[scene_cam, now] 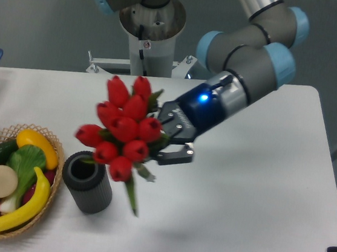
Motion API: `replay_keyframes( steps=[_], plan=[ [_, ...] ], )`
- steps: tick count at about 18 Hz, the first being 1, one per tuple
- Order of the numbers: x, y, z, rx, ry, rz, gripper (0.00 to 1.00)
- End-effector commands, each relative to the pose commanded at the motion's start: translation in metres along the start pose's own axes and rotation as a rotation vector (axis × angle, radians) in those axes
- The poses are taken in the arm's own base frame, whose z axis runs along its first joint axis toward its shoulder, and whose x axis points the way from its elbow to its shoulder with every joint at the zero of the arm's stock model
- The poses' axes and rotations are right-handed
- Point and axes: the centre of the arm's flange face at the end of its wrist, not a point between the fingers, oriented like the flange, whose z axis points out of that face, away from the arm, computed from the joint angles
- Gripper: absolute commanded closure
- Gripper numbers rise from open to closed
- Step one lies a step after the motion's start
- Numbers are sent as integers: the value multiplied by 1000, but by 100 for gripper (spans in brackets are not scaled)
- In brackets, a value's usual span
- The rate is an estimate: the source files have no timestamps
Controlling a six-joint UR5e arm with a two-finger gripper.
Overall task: Insert the flowers into the vase
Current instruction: 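Position the tulip stems above the vase opening and lower them in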
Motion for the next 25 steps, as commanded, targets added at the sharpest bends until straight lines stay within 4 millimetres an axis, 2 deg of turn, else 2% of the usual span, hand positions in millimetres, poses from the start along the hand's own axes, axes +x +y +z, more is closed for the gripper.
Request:
replay_keyframes(
  steps=[6,16,20,23,25],
  plan=[
    [17,1,26,30,62,-14,69],
    [34,7,57,32,118,-28,69],
    [34,15,57,31,119,-45,69],
    [33,34,57,29,118,-67,69],
    [35,40,57,29,117,-74,69]
  ],
)
